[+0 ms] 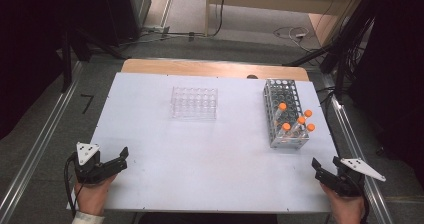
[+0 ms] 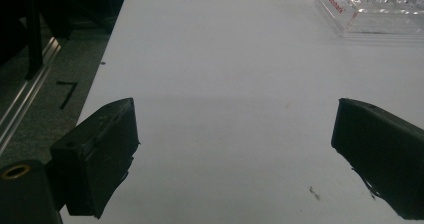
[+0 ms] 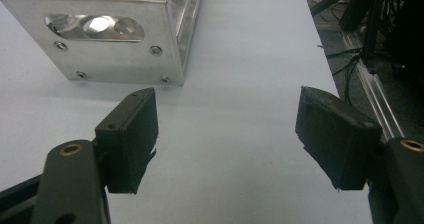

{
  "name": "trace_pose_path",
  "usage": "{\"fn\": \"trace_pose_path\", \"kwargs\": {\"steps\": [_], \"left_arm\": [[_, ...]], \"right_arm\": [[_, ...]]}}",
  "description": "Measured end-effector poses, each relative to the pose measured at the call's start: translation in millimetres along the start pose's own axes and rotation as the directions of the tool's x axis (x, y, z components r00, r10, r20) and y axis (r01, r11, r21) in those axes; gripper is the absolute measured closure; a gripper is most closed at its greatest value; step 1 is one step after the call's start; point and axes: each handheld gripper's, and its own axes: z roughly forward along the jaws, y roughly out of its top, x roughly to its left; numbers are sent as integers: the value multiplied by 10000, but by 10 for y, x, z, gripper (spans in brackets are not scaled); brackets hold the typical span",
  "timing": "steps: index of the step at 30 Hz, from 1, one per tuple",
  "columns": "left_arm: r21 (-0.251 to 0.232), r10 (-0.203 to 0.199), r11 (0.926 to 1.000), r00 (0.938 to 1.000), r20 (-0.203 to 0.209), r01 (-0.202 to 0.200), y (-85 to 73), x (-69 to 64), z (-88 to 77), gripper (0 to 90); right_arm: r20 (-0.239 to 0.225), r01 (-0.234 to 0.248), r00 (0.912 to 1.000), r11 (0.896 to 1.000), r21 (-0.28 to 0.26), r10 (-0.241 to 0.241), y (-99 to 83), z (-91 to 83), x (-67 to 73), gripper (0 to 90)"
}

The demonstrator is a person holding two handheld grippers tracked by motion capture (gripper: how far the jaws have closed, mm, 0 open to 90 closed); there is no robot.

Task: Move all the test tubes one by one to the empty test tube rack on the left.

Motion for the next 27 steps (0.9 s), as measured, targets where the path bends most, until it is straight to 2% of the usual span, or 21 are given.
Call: {"fn": "trace_pose_path", "kwargs": {"steps": [13, 27], "left_arm": [[-40, 33, 10000, 10000, 48, -33, 8, -11, 10, 53], [30, 117, 9999, 9998, 138, -117, 4, -23, 25, 59]], "right_arm": [[-209, 82, 9997, 9997, -239, -87, 39, -45, 70, 241], [-395, 213, 9990, 9995, -232, -222, 59, -25, 122, 240]]}}
